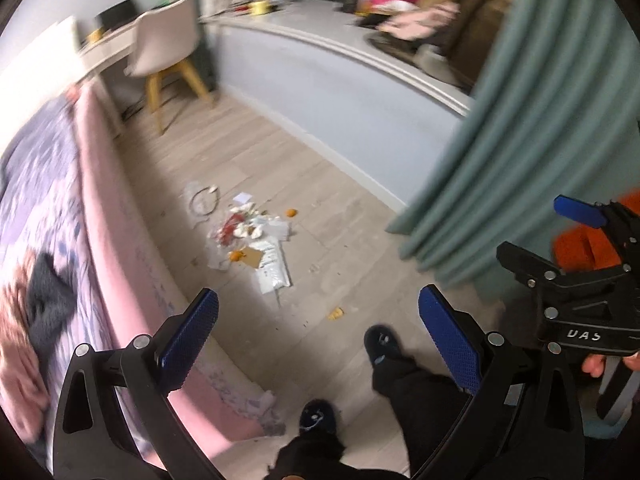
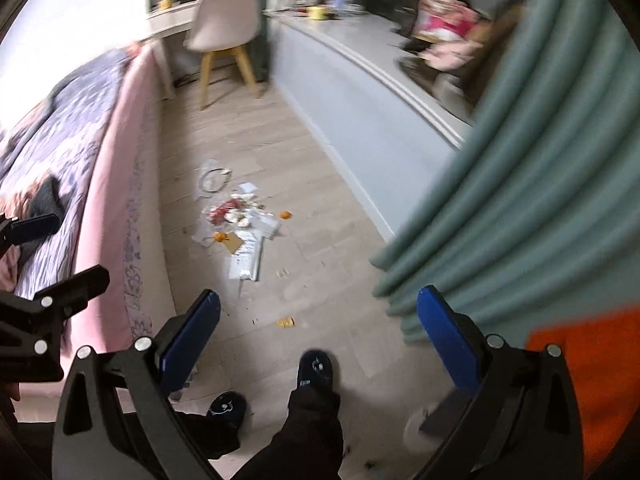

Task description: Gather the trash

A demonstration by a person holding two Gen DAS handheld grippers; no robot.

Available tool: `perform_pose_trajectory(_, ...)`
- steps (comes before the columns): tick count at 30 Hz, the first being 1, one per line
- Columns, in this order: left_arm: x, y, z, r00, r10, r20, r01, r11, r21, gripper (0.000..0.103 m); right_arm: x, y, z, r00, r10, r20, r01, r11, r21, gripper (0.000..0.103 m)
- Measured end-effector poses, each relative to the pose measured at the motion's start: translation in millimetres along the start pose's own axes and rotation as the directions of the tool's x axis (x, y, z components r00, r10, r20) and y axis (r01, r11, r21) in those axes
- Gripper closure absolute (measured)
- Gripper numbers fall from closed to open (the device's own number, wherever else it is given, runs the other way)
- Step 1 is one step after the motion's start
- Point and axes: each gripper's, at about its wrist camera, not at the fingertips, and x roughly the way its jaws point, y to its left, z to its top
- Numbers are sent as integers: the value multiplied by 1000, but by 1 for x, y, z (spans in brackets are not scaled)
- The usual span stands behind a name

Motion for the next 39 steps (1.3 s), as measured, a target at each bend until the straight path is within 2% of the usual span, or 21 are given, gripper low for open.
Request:
perform_pose_trajectory(2, 12, 0, 12, 998, 60, 3, -60, 996, -73, 6, 22, -3, 22, 998, 61, -9, -61, 995, -73, 7)
perform_pose_trajectory(4, 19, -4, 18, 996, 89, 7, -87, 987, -135, 6, 39, -5, 43, 993, 118, -15, -119, 981, -155, 7)
perform_pose_trajectory(8, 30, -6, 27, 992, 124, -5, -122, 967, -222, 6, 66, 6, 77, 983, 181, -40, -184, 932, -313, 7)
perform_pose_trajectory(14, 48, 11, 30, 984, 174, -38, -177, 930, -322, 6, 97, 29, 110, 967, 240, -88, -255, 881, -397, 7)
perform_pose_trajectory(19, 78, 46, 25, 980, 185, -69, -197, 906, -374, 6, 129, 54, 129, 965, 230, -128, -262, 864, -430, 7)
perform_pose_trajectory(25, 133, 78, 17, 978, 182, -106, -209, 905, -370, 6, 176, 70, 137, 962, 226, -154, -272, 858, -437, 7)
perform_pose_trajectory(31, 200, 85, 15, 977, 182, -107, -209, 908, -363, 6, 235, 84, 136, 950, 252, -184, -310, 838, -449, 7)
perform_pose_trajectory(37, 295, 90, -12, 972, 189, -136, -229, 886, -403, 6, 322, 99, 121, 942, 278, -186, -335, 784, -523, 7)
perform_pose_trajectory(39, 326, 89, -25, 972, 188, -141, -230, 887, -400, 6, 359, 103, 110, 937, 290, -196, -350, 759, -549, 7)
